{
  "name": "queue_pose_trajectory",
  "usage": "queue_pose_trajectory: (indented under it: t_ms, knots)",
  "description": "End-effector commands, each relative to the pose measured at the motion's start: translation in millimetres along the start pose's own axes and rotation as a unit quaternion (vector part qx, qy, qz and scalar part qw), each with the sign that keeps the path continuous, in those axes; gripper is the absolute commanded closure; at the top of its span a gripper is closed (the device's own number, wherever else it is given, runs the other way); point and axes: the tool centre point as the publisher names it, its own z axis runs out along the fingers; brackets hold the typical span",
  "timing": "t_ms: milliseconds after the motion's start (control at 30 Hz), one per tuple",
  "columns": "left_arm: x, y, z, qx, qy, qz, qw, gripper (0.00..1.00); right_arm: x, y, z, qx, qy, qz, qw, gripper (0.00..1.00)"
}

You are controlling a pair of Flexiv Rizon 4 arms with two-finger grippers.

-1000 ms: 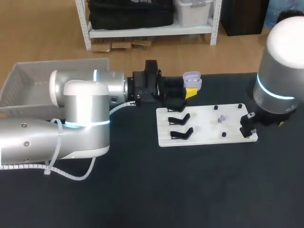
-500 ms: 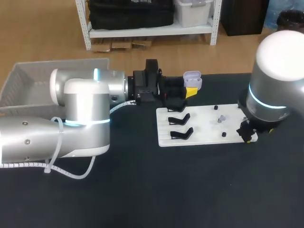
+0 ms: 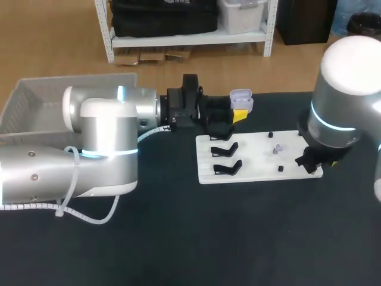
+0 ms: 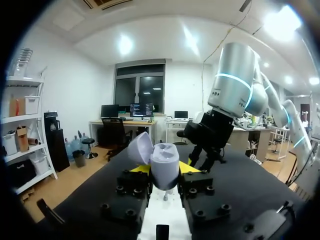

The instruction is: Pick up each earbud case from the left stands, insert the matching earbuds, close the lid, and place the case in the box.

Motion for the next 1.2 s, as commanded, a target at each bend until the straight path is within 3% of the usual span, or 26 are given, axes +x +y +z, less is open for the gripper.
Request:
queue_pose_trajectory:
  t_ms: [33, 633, 867, 1200]
  knots:
    - [1.6, -0.8, -0.2, -0.002, -0.004, 0.002, 1.000, 1.00, -1.2, -2.6, 1.2, -0.004, 0.003, -0.007, 1.000, 0.57]
    - [1.6, -0.8, -0.2, -0.002, -0.004, 0.002, 1.000, 1.00, -1.9, 2.0, 7.1, -0.019, 0.009, -0.019, 1.000, 0.69]
    - [1.6, -0.8, -0.2, -0.002, -0.004, 0.002, 1.000, 1.00, 0.0, 3.9, 10.6, -0.022, 0.011, -0.013, 1.000, 0.98]
    - [1.6, -0.8, -0.2, -0.002, -0.004, 0.002, 1.000, 1.00, -0.3, 1.7, 6.6, -0.018, 0.014, -0.010, 1.000, 1.00]
